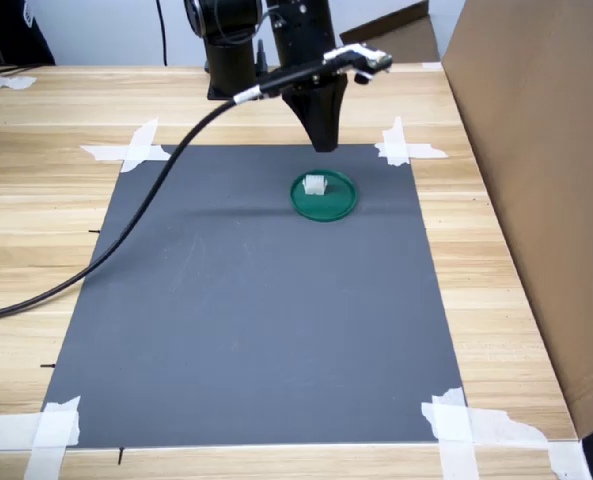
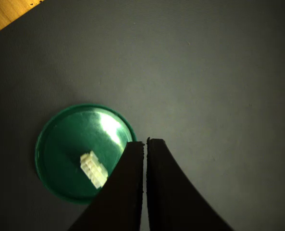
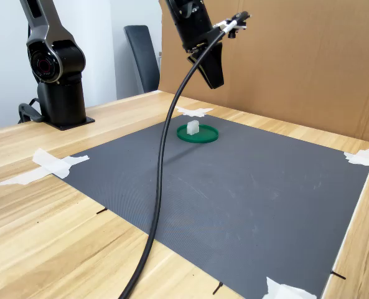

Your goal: Grasp a white terminal and put it in the green lid.

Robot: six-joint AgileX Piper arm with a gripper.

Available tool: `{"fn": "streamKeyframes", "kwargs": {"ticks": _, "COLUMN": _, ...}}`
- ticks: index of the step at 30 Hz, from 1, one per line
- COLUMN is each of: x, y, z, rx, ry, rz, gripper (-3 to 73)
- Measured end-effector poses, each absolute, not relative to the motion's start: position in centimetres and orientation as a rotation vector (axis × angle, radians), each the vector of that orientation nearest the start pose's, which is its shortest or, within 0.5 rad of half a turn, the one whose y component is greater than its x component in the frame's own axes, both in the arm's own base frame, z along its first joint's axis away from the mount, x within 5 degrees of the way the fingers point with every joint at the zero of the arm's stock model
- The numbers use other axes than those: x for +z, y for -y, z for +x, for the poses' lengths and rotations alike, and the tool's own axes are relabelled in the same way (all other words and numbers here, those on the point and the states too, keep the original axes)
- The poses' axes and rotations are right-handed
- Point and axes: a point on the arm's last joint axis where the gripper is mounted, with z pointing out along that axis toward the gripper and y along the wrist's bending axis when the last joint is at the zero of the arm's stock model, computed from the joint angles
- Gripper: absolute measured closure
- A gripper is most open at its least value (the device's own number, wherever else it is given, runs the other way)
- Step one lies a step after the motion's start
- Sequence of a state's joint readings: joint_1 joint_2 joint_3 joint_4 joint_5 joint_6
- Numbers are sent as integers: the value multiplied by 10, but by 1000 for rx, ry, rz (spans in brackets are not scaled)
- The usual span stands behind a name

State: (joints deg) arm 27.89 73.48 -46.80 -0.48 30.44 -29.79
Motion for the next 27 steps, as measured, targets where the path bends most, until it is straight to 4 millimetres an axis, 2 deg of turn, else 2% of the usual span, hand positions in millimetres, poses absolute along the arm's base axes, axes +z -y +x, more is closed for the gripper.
{"fn": "streamKeyframes", "kwargs": {"ticks": 1, "x": 262, "y": -112, "z": 214, "rx": -36, "ry": -2134, "rz": -1187, "gripper": 706}}
{"fn": "streamKeyframes", "kwargs": {"ticks": 4, "x": 266, "y": -87, "z": 199, "rx": -46, "ry": -2111, "rz": -1015, "gripper": 719}}
{"fn": "streamKeyframes", "kwargs": {"ticks": 5, "x": 274, "y": -62, "z": 190, "rx": -85, "ry": -2072, "rz": -833, "gripper": 720}}
{"fn": "streamKeyframes", "kwargs": {"ticks": 6, "x": 277, "y": -53, "z": 187, "rx": -103, "ry": -2047, "rz": -771, "gripper": 720}}
{"fn": "streamKeyframes", "kwargs": {"ticks": 9, "x": 283, "y": -39, "z": 180, "rx": -140, "ry": -2009, "rz": -675, "gripper": 720}}
{"fn": "streamKeyframes", "kwargs": {"ticks": 11, "x": 288, "y": -26, "z": 169, "rx": -150, "ry": -1965, "rz": -538, "gripper": 720}}
{"fn": "streamKeyframes", "kwargs": {"ticks": 13, "x": 294, "y": -13, "z": 146, "rx": -92, "ry": -1883, "rz": -305, "gripper": 720}}
{"fn": "streamKeyframes", "kwargs": {"ticks": 17, "x": 295, "y": -4, "z": 116, "rx": -55, "ry": -1786, "rz": -131, "gripper": 720}}
{"fn": "streamKeyframes", "kwargs": {"ticks": 23, "x": 291, "y": 3, "z": 99, "rx": -93, "ry": -1752, "rz": -56, "gripper": 720}}
{"fn": "streamKeyframes", "kwargs": {"ticks": 26, "x": 264, "y": 3, "z": 81, "rx": -98, "ry": -1848, "rz": -66, "gripper": 721}}
{"fn": "streamKeyframes", "kwargs": {"ticks": 27, "x": 261, "y": 3, "z": 79, "rx": -105, "ry": -1850, "rz": -72, "gripper": 721}}
